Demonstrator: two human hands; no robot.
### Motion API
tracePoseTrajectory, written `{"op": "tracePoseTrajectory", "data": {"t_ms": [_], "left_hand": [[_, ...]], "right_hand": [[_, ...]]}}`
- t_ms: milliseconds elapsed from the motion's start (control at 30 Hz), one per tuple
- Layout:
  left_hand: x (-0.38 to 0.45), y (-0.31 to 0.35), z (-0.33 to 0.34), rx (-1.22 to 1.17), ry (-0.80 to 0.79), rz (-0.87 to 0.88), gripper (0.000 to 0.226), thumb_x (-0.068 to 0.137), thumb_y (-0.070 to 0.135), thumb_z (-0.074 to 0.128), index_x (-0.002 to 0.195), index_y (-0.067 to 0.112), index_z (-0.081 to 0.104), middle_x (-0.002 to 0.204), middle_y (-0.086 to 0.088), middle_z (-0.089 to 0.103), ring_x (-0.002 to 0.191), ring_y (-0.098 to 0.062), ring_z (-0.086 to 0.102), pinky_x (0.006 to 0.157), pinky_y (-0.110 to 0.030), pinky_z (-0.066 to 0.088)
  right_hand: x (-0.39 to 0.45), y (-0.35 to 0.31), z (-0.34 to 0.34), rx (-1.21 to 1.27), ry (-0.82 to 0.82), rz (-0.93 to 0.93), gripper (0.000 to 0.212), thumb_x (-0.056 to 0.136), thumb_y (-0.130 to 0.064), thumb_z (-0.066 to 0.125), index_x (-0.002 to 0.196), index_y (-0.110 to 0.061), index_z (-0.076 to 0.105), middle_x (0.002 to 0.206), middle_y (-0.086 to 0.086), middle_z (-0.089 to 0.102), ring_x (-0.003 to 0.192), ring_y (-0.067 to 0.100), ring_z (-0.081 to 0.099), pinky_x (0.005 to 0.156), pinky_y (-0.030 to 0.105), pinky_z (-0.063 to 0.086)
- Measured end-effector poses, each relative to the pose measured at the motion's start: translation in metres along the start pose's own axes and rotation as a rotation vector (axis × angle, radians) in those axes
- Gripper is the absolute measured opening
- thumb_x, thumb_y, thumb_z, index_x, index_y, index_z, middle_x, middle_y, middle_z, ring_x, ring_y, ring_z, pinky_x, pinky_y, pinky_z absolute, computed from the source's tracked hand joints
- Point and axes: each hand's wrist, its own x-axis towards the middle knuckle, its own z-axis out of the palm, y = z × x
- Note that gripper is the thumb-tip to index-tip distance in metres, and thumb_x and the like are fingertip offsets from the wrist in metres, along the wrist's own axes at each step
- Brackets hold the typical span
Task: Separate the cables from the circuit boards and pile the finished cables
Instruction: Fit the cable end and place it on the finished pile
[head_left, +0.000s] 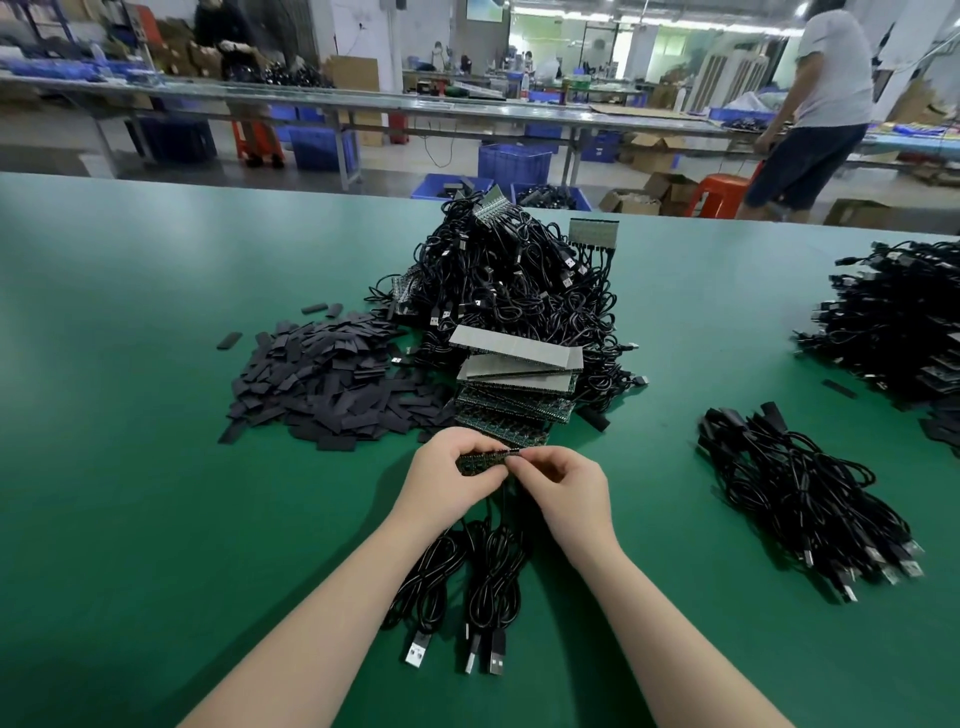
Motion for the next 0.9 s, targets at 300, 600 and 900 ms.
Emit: {"op": "tracePoseTrajectory", "data": {"t_ms": [300, 600, 900], "left_hand": [[-0.0004, 0.0011, 0.0013, 0.019, -0.020, -0.030, 0.024, 0.075, 0.024, 0.076, 0.081, 0.046, 0.070, 0.088, 0.033, 0.067, 0.090, 0.014, 0.060, 0.076, 0.000, 0.040], [0.0015, 0.0013, 0.0030, 0.082, -0.021, -0.047, 0.023, 0.074, 0.025, 0.078, 0.078, 0.046, 0.069, 0.080, 0.029, 0.068, 0.086, 0.013, 0.061, 0.080, -0.008, 0.047], [0.0019, 0.0009, 0.0015, 0.082, -0.011, -0.057, 0.019, 0.076, 0.030, 0.077, 0.082, 0.046, 0.069, 0.082, 0.034, 0.066, 0.089, 0.016, 0.058, 0.075, 0.000, 0.041]], "right_hand": [[-0.0030, 0.0041, 0.0026, -0.005, 0.028, -0.056, 0.012, 0.081, -0.024, 0.082, 0.077, -0.028, 0.072, 0.074, -0.018, 0.070, 0.068, -0.002, 0.062, 0.063, 0.010, 0.047], [-0.0023, 0.0070, 0.0039, -0.094, 0.070, -0.094, 0.025, 0.081, -0.022, 0.082, 0.066, -0.031, 0.064, 0.067, -0.011, 0.067, 0.065, 0.000, 0.059, 0.061, 0.011, 0.044], [-0.0024, 0.0053, 0.0043, -0.077, 0.097, -0.051, 0.021, 0.085, -0.025, 0.079, 0.069, -0.027, 0.065, 0.066, -0.012, 0.067, 0.064, -0.001, 0.059, 0.060, 0.011, 0.044]]}}
